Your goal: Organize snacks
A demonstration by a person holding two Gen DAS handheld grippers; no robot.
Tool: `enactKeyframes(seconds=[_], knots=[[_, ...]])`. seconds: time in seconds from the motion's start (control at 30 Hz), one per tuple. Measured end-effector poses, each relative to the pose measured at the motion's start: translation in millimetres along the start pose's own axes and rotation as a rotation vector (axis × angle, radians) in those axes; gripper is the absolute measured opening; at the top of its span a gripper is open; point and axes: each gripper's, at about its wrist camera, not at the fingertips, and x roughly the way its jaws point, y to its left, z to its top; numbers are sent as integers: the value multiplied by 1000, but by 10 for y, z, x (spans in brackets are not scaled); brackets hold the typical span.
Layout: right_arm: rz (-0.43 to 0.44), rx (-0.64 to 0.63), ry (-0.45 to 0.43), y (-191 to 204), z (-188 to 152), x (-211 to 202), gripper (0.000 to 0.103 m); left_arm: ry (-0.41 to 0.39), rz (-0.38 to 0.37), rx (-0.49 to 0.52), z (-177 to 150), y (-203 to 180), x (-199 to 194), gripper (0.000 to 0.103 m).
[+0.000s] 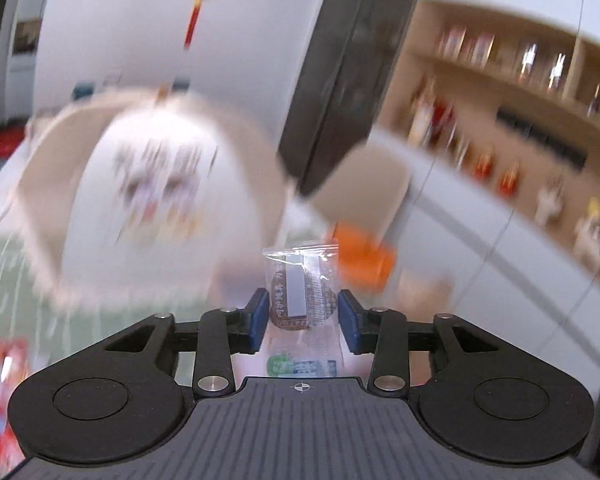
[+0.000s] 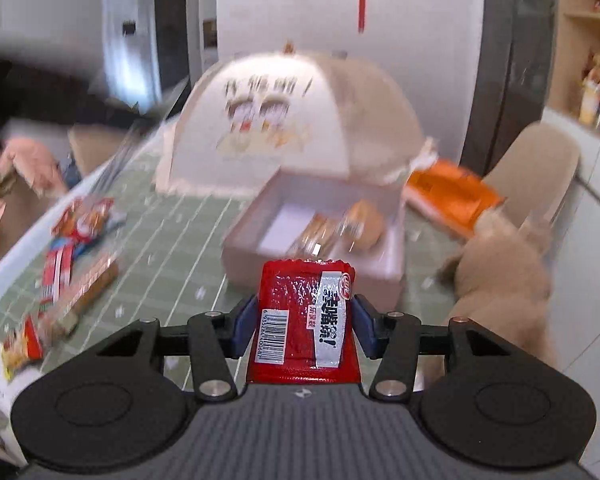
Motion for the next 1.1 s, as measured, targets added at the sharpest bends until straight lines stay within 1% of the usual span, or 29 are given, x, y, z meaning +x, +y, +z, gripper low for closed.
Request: enactKeyframes(seconds=[0.03,0.1,0.13,0.17,0.2,0.27,0.33,0.4,0.43,0.5,0.53,0.6,0.63,0.67,0.7,0.77,0.83,0.9,0.93,0.97,1.0,1.03,1.1], knots=[[-12,-2,-17,-19,52,-28,51,-6,-14,0,151,-32,107,43],[-27,-4,-41,-31,116,-57,51,40,-48,-33,397,-16,430,43],[-35,-5,-50,-44,134,-61,51,47,-45,-70,453,27,535,43],[-43,-6,-54,-55,137,-63,51,29,-30,-108,476,84,575,42],[-52,-5,-54,-64,128,-61,51,0,-22,-136,465,137,558,42],[-62,11,-47,-121,94,-66,51,-27,-28,-174,371,237,454,42],[-76,26,-34,-181,95,-34,51,-22,-28,-181,168,312,283,42],[-89,29,-44,-230,168,-25,51,16,-9,-158,-112,385,152,42],[-80,36,-54,-255,268,-4,51,44,4,-150,-235,433,139,42],[-46,60,-83,-302,593,57,51,110,20,-163,-487,528,119,42],[-22,74,-101,-315,843,115,51,127,20,-186,-576,588,104,42],[9,96,-126,-344,1301,285,61,135,30,-252,-731,730,44,42],[16,100,-125,-356,1478,377,61,132,46,-278,-784,810,-19,42],[15,101,-112,-368,1676,498,61,125,70,-294,-821,898,-101,42],[12,109,-99,-376,1806,588,61,120,106,-303,-867,991,-200,42],[16,153,-81,-389,1947,737,61,123,192,-320,-983,1203,-434,42],[35,175,-56,-317,1918,878,61,160,297,-337,-1173,1436,-654,42],[48,178,-17,-216,1767,1017,62,215,396,-348,-1404,1594,-868,42],[58,155,21,-94,1636,1129,62,249,437,-365,-1531,1662,-961,42],[62,124,51,16,1520,1219,61,281,462,-391,-1667,1726,-1057,42],[60,80,81,161,1368,1307,61,308,470,-425,-1804,1779,-1145,42],[60,37,106,310,1223,1375,61,331,468,-460,-1923,1817,-1208,42],[96,-40,149,603,949,1457,61,366,452,-503,-2104,1827,-1270,42]])
